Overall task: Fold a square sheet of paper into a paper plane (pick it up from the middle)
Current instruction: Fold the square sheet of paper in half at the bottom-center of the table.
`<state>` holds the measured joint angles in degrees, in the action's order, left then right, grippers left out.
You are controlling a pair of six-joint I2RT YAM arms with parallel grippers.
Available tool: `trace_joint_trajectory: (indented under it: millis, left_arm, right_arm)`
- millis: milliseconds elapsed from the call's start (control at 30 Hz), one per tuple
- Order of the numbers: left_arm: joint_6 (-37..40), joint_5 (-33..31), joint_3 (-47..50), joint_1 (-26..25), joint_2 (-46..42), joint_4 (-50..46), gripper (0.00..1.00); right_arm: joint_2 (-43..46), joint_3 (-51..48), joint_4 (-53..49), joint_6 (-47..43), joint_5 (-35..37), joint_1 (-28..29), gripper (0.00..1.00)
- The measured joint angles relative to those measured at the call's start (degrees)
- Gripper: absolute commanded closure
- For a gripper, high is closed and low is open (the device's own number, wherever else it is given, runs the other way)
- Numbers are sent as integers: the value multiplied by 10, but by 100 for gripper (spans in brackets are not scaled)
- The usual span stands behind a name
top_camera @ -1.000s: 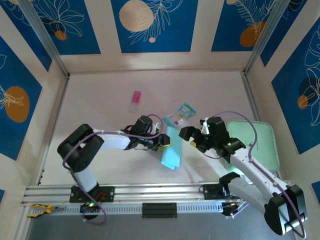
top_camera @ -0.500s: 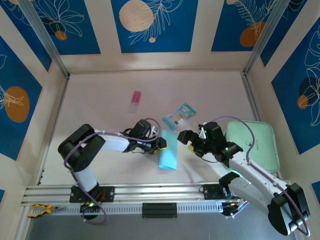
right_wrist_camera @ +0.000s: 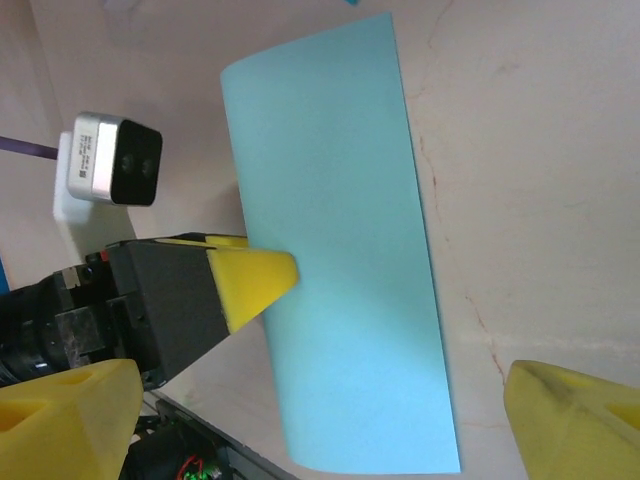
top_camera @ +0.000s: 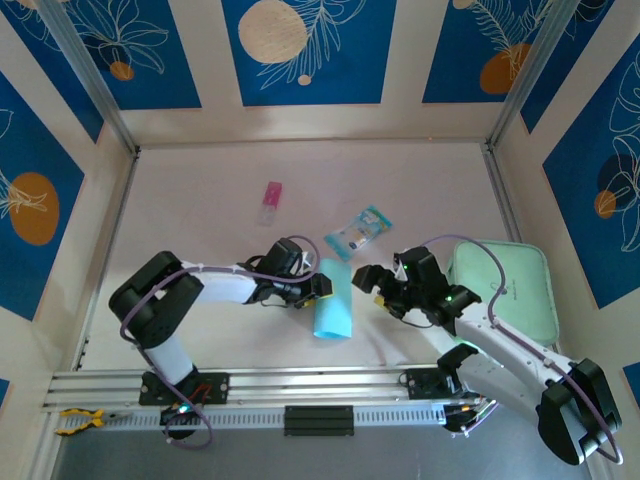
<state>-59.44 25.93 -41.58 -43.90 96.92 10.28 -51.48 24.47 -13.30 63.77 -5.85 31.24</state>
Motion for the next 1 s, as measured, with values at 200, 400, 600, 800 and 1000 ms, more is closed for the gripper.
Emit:
trace_joint_trajectory:
  millis: [200, 400, 600, 800, 1000]
  left_arm:
    - [25, -31, -28, -6, -8, -71, 36]
    - [61, -71, -48, -6, -21, -150, 39]
    - [91, -102, -62, -6, -22, -201, 48]
    - [106, -110, -69, -6, -21, -219, 48]
    - [131, -106, -92, -6, -5, -246, 47]
  right_arm:
    - [-21, 2, 0, 0, 5, 11, 7]
    - [-42, 3, 5, 8, 12, 22, 13]
    - [-65, 3, 30, 21, 13, 30, 31]
    - [-105, 3, 63, 29, 9, 38, 47]
    - [-157, 4, 106, 32, -2, 51, 71]
